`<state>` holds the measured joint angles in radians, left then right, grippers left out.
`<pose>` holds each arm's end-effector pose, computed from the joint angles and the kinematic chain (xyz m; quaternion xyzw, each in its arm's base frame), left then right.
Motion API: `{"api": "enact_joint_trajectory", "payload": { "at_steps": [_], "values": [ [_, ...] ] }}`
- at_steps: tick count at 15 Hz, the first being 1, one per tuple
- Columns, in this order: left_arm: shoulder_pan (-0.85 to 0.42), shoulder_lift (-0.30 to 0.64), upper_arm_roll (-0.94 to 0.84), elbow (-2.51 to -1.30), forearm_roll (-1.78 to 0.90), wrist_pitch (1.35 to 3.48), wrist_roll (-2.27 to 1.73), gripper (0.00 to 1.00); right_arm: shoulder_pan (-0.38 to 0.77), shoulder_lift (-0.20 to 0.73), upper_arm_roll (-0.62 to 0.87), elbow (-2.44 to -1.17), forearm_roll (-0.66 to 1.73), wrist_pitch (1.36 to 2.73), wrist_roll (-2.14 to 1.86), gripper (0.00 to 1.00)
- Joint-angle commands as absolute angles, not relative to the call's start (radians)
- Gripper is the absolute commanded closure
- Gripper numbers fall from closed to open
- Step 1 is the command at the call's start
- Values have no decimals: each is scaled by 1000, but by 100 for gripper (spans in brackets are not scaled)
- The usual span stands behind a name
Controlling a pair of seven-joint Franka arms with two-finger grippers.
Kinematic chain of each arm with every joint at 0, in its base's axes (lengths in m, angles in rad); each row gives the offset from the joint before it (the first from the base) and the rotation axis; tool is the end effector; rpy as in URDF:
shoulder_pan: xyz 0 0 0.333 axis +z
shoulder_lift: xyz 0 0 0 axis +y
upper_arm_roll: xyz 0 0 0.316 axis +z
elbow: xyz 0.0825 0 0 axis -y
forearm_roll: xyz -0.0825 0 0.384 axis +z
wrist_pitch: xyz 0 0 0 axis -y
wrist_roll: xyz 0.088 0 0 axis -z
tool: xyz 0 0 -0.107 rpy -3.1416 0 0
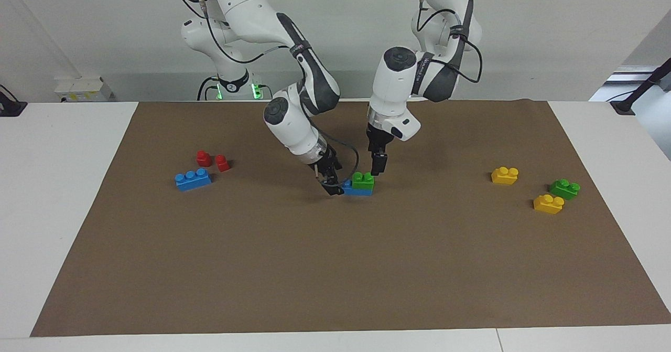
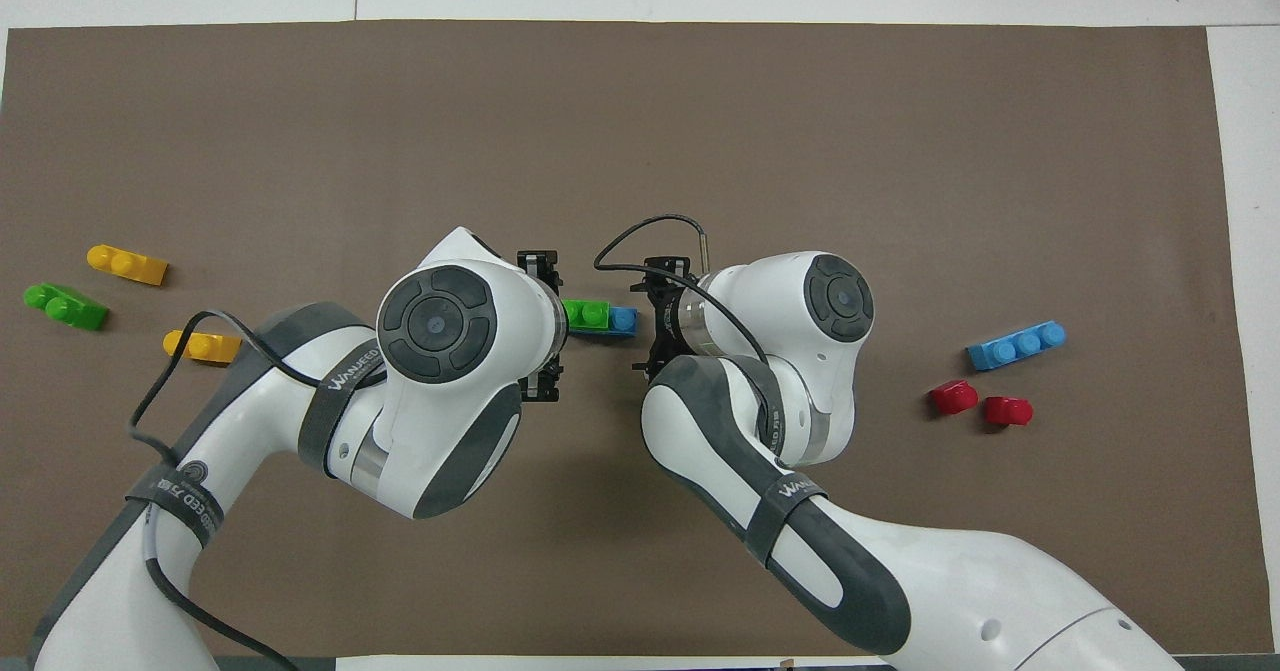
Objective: Remove green block with left arm and hold with right
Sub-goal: 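Bring the left gripper to the green end while the right gripper reaches the blue end, then close the left gripper on green while the right gripper closes on blue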
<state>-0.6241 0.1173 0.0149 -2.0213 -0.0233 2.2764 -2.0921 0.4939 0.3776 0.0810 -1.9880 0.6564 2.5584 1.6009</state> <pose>0.4825 -0.3376 0.4063 0.7311 0.6787 0.0067 0.0691 0.5312 0.3309 0.2902 -0.6926 0.6824 0.1507 0.1789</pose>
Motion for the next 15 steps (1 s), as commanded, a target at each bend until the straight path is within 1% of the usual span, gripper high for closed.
{"api": "enact_joint_trajectory", "payload": {
  "at_steps": [1, 6, 8, 9, 10, 11, 12, 13, 14, 15],
  "values": [
    [-632, 159, 31, -1982, -26, 2289, -2117, 0, 508, 394, 80, -1985, 686, 2586, 1580, 0],
    [-624, 190, 31, -1970, -25, 2316, -2123, 0, 532, 407, 80, -1986, 713, 2634, 1582, 0],
    [-624, 225, 34, -1961, -23, 2319, -2126, 0, 537, 408, 80, -1987, 716, 2637, 1580, 0],
    [-626, 241, 34, -1956, -20, 2321, -2135, 0, 537, 408, 80, -1987, 716, 2640, 1580, 1],
    [-626, 250, 34, -1956, -9, 2322, -2138, 0, 537, 408, 80, -1988, 716, 2640, 1580, 6],
    [-626, 250, 31, -1956, -5, 2324, -2138, 0, 537, 408, 80, -1988, 718, 2641, 1580, 15],
    [-626, 252, 34, -1956, -5, 2324, -2141, 0, 537, 408, 80, -1988, 719, 2649, 1582, 32],
    [-626, 253, 34, -1956, -3, 2324, -2151, 0, 537, 408, 80, -1988, 719, 2651, 1582, 61],
    [-627, 256, 34, -1956, -3, 2327, -2157, 0, 537, 410, 80, -1988, 721, 2649, 1582, 95],
    [-627, 256, 34, -1957, -3, 2332, -2161, 0, 535, 408, 80, -1988, 724, 2649, 1582, 100]
  ]
}}
